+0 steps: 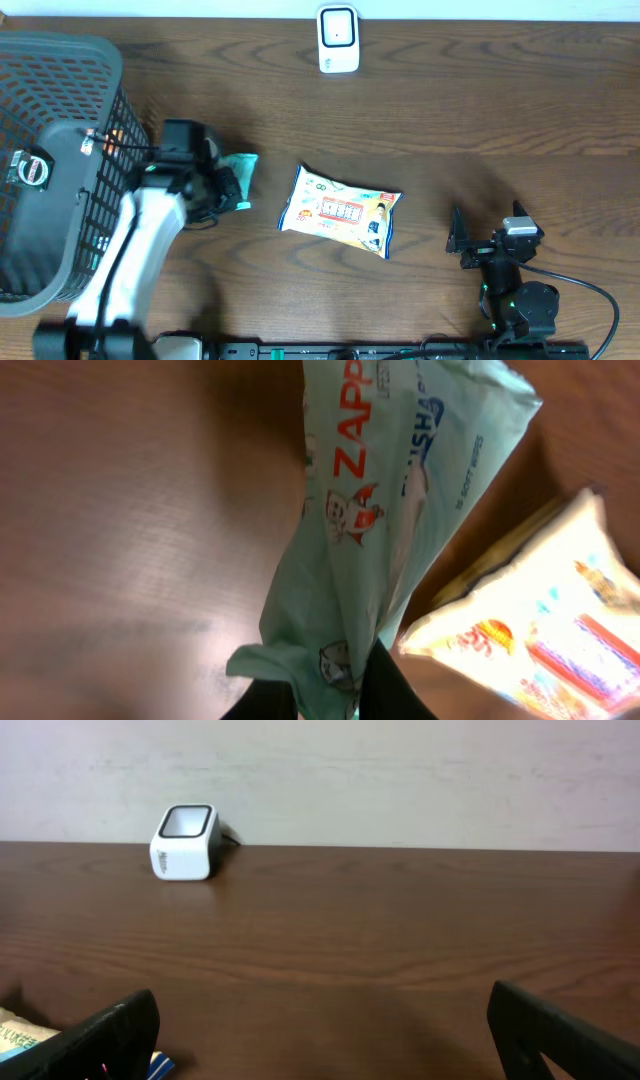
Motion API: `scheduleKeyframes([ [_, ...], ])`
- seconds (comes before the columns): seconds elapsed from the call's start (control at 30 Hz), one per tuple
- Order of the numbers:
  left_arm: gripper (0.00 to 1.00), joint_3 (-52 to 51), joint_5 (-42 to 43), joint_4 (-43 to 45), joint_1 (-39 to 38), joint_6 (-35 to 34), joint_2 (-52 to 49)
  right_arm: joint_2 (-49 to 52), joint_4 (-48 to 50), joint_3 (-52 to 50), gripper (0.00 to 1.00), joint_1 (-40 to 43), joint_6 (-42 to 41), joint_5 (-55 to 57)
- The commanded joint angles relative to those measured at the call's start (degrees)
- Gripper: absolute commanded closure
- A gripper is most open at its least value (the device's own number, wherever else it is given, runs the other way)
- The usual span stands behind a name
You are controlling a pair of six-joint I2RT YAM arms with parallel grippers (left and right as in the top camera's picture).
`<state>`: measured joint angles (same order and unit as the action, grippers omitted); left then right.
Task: Scan the item barcode
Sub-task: 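Carry the green wipes pack left of the snack bag and release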
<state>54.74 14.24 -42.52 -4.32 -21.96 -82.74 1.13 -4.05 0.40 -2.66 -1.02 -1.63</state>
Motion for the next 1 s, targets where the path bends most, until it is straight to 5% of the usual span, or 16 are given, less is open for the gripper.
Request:
scheduleKeyframes([
  [0.0, 0.92, -0.28, -3.17, 4.11, -3.04, -5.97, -6.05, 0.02, -0.24, -0.04, 0.01, 0.37, -0.63, 0.17],
  [0.13, 0.83, -0.28, -3.13, 8.46, -6.86, -7.63, -11.34, 0.02, -0.22, -0.04, 0.01, 0.37, -0.63, 0.17],
  [0.23, 0.62, -0.28, -3.15, 9.75, -9.51, -7.78, -13.4, 0.02, -0.24, -0.04, 0.01, 0.37, -0.61, 0.17],
  [0.6, 0.36, 1.07, -3.15, 11.65, -14.14, -6.27, -12.37, 0.02, -0.24, -0.04, 0.01, 0.37, -0.63, 0.17],
  [0.97, 0.05, 13.07, -8.26, 7.78, -7.72, -1.46, 13.42, 0.02, -0.24, -0.04, 0.01, 0.37, -0.63, 0.17],
])
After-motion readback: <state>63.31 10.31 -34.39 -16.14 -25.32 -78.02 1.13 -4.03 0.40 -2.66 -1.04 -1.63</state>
